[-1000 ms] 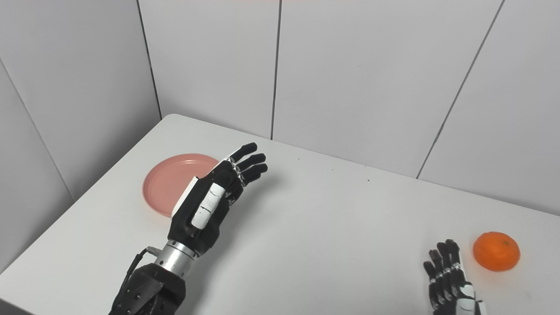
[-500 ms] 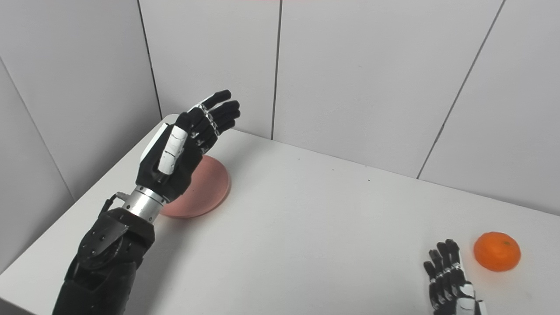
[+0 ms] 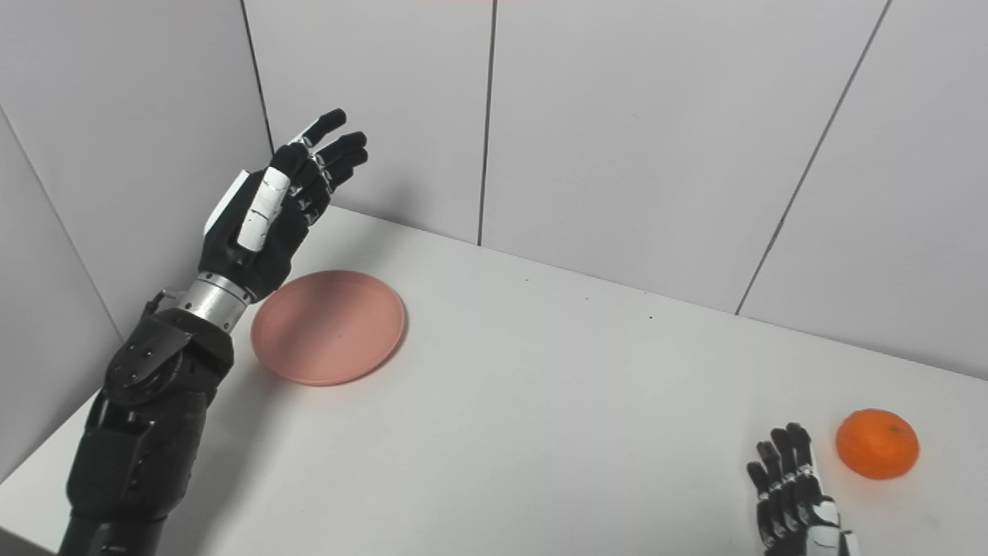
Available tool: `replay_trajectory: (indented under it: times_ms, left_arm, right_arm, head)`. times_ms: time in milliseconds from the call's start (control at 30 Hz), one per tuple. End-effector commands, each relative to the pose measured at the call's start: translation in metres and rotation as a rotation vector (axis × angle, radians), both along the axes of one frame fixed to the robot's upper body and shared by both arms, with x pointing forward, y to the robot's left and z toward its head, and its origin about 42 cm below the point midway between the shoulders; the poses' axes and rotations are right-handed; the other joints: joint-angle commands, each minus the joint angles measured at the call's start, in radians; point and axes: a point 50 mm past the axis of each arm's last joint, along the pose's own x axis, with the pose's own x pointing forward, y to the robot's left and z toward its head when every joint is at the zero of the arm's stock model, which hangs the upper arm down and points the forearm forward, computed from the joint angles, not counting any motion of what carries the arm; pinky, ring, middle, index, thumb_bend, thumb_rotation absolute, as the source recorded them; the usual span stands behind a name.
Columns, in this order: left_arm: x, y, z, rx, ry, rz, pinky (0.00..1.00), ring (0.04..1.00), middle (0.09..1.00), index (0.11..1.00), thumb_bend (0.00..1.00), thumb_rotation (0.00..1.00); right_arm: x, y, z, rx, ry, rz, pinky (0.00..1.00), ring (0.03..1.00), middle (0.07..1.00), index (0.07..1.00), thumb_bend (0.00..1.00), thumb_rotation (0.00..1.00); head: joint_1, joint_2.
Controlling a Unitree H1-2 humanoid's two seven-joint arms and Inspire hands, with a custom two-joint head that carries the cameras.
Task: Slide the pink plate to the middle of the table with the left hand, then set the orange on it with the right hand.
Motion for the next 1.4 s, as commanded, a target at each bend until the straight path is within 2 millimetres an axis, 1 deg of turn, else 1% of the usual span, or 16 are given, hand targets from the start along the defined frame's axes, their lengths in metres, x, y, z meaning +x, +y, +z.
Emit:
replay_trajectory:
  times_ms: [0, 100, 233, 300, 400, 567, 667, 833, 933, 1067, 1200, 1267, 1367]
  left_arm:
    - [0.006, 0.012, 0.024, 0.051, -0.129, 0.007, 0.96, 0.905, 0.875, 0.860, 0.88, 0.79]
    - [0.014, 0.028, 0.020, 0.058, -0.139, 0.020, 0.96, 0.894, 0.844, 0.855, 0.93, 0.82]
    - [0.023, 0.046, 0.017, 0.045, -0.131, 0.034, 0.94, 0.882, 0.836, 0.835, 0.96, 0.82]
    - [0.029, 0.058, 0.015, 0.051, -0.123, 0.041, 0.95, 0.889, 0.841, 0.844, 0.95, 0.83]
    - [0.036, 0.073, 0.011, 0.086, -0.107, 0.065, 0.93, 0.898, 0.857, 0.861, 0.96, 0.86]
    - [0.045, 0.089, 0.001, 0.081, -0.059, 0.127, 0.92, 0.904, 0.870, 0.869, 0.96, 0.87]
    - [0.053, 0.098, -0.011, 0.063, -0.023, 0.154, 0.93, 0.908, 0.862, 0.883, 0.95, 0.87]
    - [0.061, 0.105, -0.031, -0.025, 0.016, 0.195, 0.93, 0.897, 0.843, 0.886, 0.95, 0.83]
    - [0.063, 0.106, -0.041, -0.047, 0.037, 0.208, 0.90, 0.899, 0.857, 0.900, 0.93, 0.86]
    - [0.064, 0.112, -0.054, -0.052, 0.071, 0.222, 0.91, 0.896, 0.852, 0.900, 0.96, 0.86]
    - [0.064, 0.115, -0.063, -0.039, 0.091, 0.224, 0.87, 0.890, 0.860, 0.893, 0.98, 0.85]
    - [0.064, 0.116, -0.066, -0.042, 0.098, 0.221, 0.89, 0.896, 0.880, 0.897, 0.97, 0.85]
    - [0.065, 0.117, -0.079, -0.060, 0.130, 0.241, 0.91, 0.885, 0.875, 0.893, 1.00, 0.83]
  right_arm:
    - [-0.022, -0.008, -0.038, 0.010, 0.159, -0.015, 1.00, 1.000, 1.000, 1.000, 0.83, 1.00]
    - [-0.023, -0.010, -0.037, 0.004, 0.160, -0.022, 1.00, 1.000, 1.000, 1.000, 0.82, 1.00]
    - [-0.023, -0.012, -0.038, 0.006, 0.156, -0.025, 1.00, 1.000, 1.000, 1.000, 0.82, 1.00]
    - [-0.023, -0.012, -0.038, 0.008, 0.154, -0.025, 1.00, 1.000, 1.000, 1.000, 0.82, 1.00]
    - [-0.024, -0.012, -0.037, 0.017, 0.156, -0.024, 1.00, 1.000, 1.000, 1.000, 0.84, 1.00]
    - [-0.024, -0.013, -0.037, 0.019, 0.157, -0.025, 1.00, 1.000, 1.000, 1.000, 0.84, 1.00]
    - [-0.024, -0.014, -0.036, 0.017, 0.159, -0.025, 1.00, 1.000, 1.000, 1.000, 0.84, 1.00]
    - [-0.025, -0.014, -0.037, 0.016, 0.161, -0.027, 1.00, 1.000, 1.000, 1.000, 0.84, 1.00]
    - [-0.025, -0.015, -0.037, 0.019, 0.163, -0.027, 1.00, 1.000, 1.000, 1.000, 0.84, 1.00]
    - [-0.025, -0.014, -0.036, 0.014, 0.163, -0.029, 1.00, 1.000, 1.000, 1.000, 0.84, 1.00]
    - [-0.025, -0.013, -0.036, 0.022, 0.163, -0.025, 1.00, 1.000, 1.000, 1.000, 0.84, 1.00]
    - [-0.025, -0.013, -0.036, 0.022, 0.163, -0.025, 1.00, 1.000, 1.000, 1.000, 0.85, 1.00]
    - [-0.025, -0.013, -0.036, 0.018, 0.163, -0.029, 1.00, 1.000, 1.000, 1.000, 0.85, 1.00]
  head:
    - [0.002, 0.002]
    - [0.007, 0.003]
    - [0.010, 0.005]
    - [0.010, 0.006]
    - [0.010, 0.008]
    - [0.009, 0.010]
    - [0.010, 0.010]
    - [0.007, 0.009]
    - [0.008, 0.010]
    - [0.008, 0.011]
    - [0.005, 0.012]
    - [0.004, 0.013]
    - [0.003, 0.013]
